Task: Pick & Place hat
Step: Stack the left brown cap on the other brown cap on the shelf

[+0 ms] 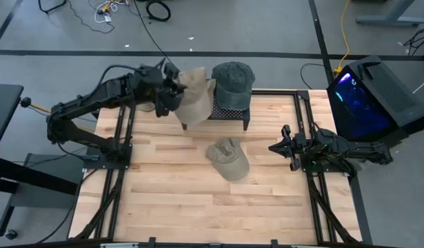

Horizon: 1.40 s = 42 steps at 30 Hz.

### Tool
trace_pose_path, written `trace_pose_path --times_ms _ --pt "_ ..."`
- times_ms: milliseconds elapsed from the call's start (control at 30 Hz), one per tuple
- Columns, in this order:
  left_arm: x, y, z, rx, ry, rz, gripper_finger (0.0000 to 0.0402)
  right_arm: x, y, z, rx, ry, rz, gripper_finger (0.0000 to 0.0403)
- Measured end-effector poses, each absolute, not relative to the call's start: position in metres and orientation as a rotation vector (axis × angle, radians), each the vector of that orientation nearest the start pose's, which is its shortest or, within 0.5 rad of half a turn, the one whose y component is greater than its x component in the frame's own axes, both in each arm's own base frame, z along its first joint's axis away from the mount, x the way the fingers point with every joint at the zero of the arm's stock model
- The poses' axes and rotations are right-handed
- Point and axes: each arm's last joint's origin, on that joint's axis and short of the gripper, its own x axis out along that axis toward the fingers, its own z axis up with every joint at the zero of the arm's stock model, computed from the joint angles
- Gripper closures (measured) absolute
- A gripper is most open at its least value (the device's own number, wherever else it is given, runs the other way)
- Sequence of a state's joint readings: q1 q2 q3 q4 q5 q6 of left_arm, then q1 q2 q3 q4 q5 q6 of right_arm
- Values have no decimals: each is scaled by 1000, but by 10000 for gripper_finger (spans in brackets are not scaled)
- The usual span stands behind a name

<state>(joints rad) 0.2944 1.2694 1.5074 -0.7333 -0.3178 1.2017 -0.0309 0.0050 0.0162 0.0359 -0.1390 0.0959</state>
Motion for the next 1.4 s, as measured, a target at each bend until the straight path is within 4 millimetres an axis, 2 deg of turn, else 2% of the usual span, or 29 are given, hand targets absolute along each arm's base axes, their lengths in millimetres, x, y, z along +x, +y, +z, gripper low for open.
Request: trace_pose_path --times_ms 133,467,867,1400 --pt "234 90 430 1164 810 285 400 97 1 172 92 -41 111 378" --pt "232 106 437 1368 767 246 400 97 1 172 92 -42 111 378" --pt "228 119 434 1395 702 154 400 97 1 172 92 -41 110 378" --pt "258 150 407 1395 772 99 400 97 1 172 92 -42 111 378"
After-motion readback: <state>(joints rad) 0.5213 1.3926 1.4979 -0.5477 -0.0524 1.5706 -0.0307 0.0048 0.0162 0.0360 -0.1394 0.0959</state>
